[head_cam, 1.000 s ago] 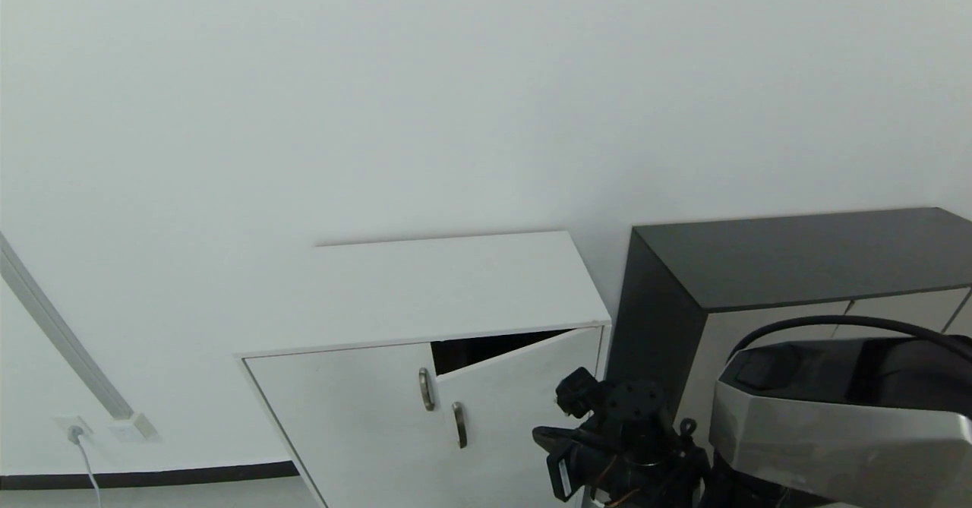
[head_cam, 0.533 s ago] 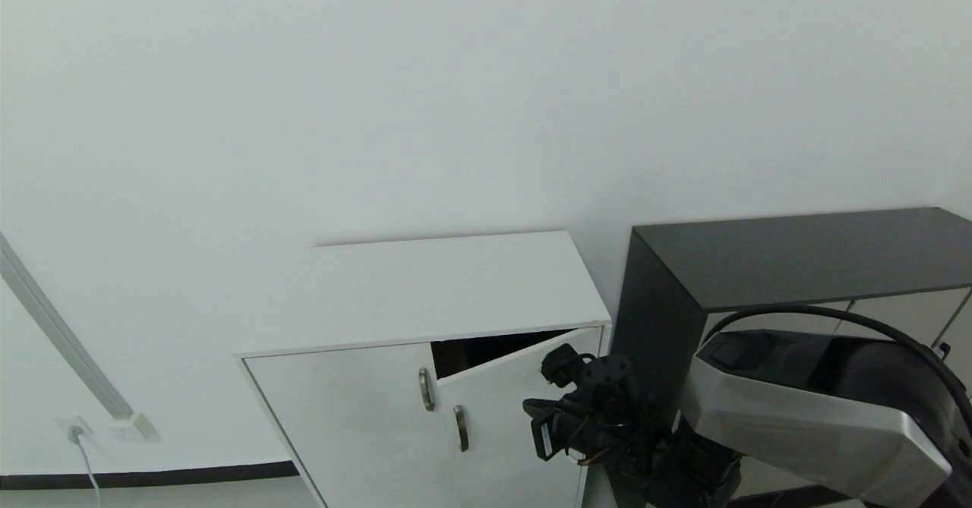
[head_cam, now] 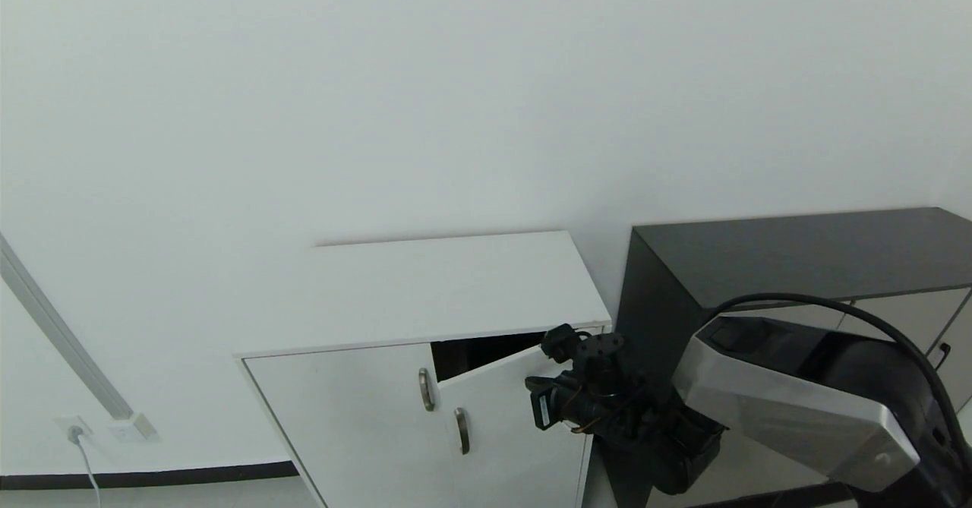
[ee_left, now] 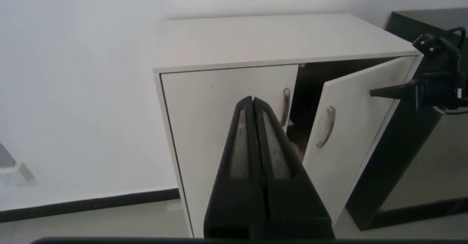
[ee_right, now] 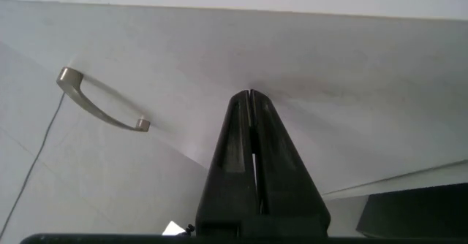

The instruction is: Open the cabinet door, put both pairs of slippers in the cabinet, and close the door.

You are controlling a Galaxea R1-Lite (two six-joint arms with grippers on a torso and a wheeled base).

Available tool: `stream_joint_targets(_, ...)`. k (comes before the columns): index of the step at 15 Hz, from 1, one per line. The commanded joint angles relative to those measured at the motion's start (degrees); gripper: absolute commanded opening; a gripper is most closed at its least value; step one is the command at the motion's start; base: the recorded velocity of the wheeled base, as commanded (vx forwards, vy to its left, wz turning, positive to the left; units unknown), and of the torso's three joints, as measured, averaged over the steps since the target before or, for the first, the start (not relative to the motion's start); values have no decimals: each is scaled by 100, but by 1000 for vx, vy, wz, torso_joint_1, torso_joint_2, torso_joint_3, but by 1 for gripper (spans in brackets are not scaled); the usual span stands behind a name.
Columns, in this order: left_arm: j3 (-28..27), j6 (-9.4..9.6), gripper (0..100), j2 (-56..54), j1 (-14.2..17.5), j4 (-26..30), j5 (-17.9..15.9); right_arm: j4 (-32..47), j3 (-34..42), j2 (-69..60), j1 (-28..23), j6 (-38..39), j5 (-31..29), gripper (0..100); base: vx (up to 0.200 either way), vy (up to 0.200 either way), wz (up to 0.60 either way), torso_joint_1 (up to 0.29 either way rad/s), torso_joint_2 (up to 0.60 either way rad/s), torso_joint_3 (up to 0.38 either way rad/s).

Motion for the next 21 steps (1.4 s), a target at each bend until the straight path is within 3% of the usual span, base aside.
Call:
stream_joint_targets(1, 0, -1, 0, 7, 0, 0, 4, 88, -241, 116, -11, -7, 2, 0, 0, 0, 0, 0, 0, 0)
stream_joint_targets(21, 0, 8, 0, 7, 0, 0, 4, 975, -1507, 477, -178, -51, -7, 0, 0, 0, 0, 0, 0, 0)
